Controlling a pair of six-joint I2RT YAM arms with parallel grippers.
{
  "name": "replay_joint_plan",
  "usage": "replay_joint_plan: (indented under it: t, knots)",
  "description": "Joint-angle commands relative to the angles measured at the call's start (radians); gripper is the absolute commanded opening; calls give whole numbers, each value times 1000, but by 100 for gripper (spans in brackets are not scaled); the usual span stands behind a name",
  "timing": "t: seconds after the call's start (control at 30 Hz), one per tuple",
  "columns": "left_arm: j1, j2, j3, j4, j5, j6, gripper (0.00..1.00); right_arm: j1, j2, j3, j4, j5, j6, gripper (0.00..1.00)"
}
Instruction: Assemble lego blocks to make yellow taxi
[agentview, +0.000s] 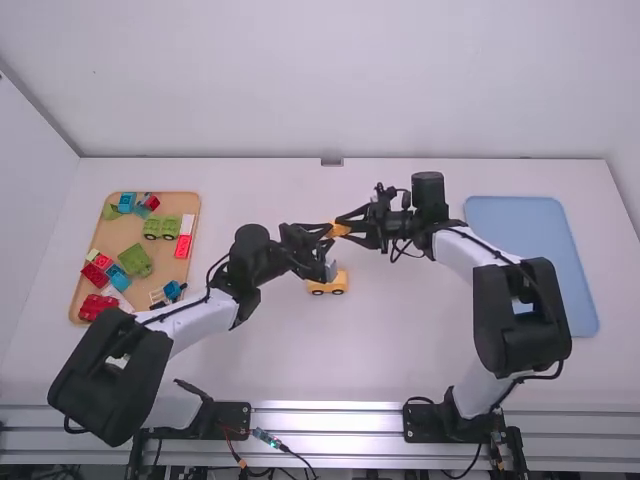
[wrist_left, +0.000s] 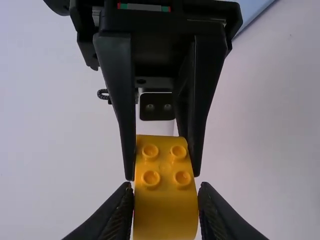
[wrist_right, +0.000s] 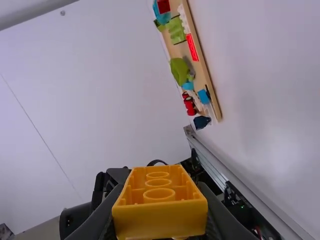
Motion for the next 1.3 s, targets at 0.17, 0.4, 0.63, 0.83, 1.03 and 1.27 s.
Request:
replay_joint_plan:
  t: [0.17, 0.4, 0.63, 0.83, 1.03, 1.27]
  knots:
    - [1, 5, -3, 2, 19, -7, 29, -3, -23, 10, 4, -8, 3, 45]
    - [1, 5, -3, 6, 17, -8, 26, -23, -23, 10, 6, 6, 2, 99]
    - [1, 5, -3, 21, -110, -116, 27, -74, -23, 10, -53, 145, -259, 99]
    - [3, 3, -3, 35, -345, -331, 17, -138, -23, 10, -80, 147, -475, 99]
    - [6, 3, -1, 50, -457, -410, 54, -181, -23, 10, -97, 167, -595, 99]
    - [10, 3, 6, 68, -476, -539, 99, -186, -23, 10, -136, 338, -604, 99]
